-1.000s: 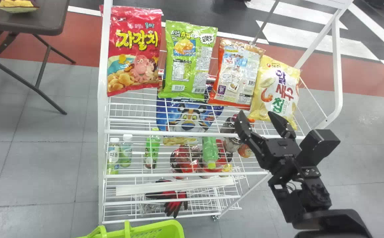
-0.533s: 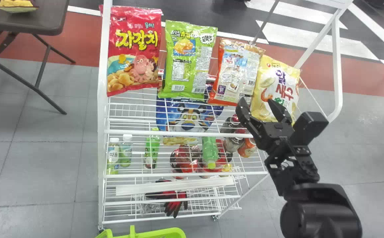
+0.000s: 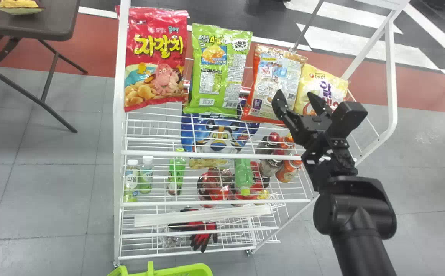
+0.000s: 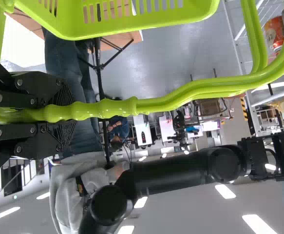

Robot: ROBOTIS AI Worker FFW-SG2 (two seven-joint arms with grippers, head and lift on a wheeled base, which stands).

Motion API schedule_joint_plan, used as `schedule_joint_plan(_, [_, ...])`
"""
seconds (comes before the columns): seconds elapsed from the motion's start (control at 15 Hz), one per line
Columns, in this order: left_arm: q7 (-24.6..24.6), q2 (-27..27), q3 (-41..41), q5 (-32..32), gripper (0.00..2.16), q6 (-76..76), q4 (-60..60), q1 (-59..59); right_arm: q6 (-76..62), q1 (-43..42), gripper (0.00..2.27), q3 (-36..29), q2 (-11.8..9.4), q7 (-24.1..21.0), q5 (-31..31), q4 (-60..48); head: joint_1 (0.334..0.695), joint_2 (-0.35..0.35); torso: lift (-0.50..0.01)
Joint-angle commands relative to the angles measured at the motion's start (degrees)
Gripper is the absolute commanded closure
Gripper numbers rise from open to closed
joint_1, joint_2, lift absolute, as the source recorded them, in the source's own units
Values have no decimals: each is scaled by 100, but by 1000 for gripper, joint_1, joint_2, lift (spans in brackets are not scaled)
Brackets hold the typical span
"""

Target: Hold basket handle with left hand then pick Saewookkang with right hand and place into basket

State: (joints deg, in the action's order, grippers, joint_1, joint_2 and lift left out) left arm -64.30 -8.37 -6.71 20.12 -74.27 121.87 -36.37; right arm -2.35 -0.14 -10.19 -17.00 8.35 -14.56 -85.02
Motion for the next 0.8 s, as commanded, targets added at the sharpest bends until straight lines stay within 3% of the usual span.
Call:
schedule_joint_plan(0.0, [6,-7,12,-17,1926,-40,21,16,-15,-399,167,149,-102,-8,173,433,695,-350,-19])
schedule_joint_plan(0.27, [58,2,29,-96,1926,-128,170,16,-15,-1006,164,360,-243,9,208,1207,695,-350,-19])
schedule_joint_plan(0.73, [129,2,12,-149,1926,-216,153,166,706,-1560,164,659,-243,255,234,1725,695,-350,-19])
